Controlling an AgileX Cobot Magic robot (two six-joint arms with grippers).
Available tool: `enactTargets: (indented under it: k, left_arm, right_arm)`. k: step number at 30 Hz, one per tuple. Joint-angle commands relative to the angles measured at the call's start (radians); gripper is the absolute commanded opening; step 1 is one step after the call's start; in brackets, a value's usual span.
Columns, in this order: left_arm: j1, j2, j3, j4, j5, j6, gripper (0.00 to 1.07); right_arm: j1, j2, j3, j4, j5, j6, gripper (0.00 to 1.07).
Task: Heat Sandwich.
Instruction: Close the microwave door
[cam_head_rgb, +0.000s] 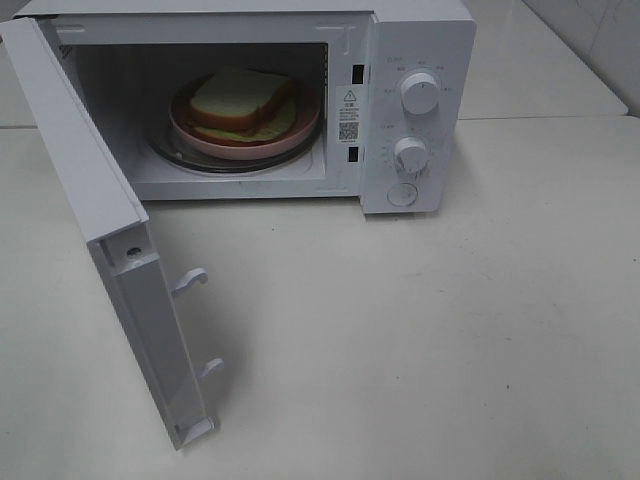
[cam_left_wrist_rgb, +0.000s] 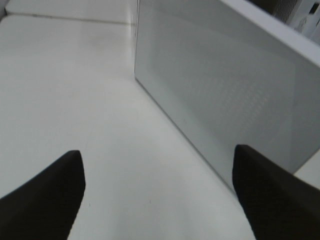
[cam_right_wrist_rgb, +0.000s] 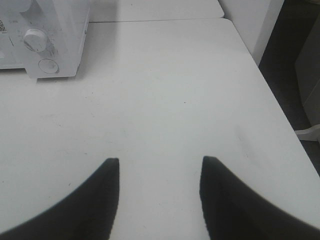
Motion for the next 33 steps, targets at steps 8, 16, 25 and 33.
enactTargets:
  k: [8,16,25,33]
  left_arm:
    - [-0.002,0.132,-0.018,0.120,-0.253,0.000,0.76]
    - [-0.026,0.326,0.030,0.140,-0.466,0.000,0.76]
    - [-0.080,0.421,0.147,0.140,-0.709,0.026,0.41]
    - [-0.080,0.568,0.149,0.112,-0.857,0.025,0.00]
  right_arm:
    - [-0.003,-0.030,0.002,-0.007,-0.003,0.006,0.51]
    - [-0.003,-0.030,0.002,-0.007,-0.003,0.006,0.51]
    - [-0.003,-0.030,0.002,-0.007,-0.003,0.006,0.51]
    - [-0.003,-0.030,0.002,-0.007,-0.003,0.006,0.51]
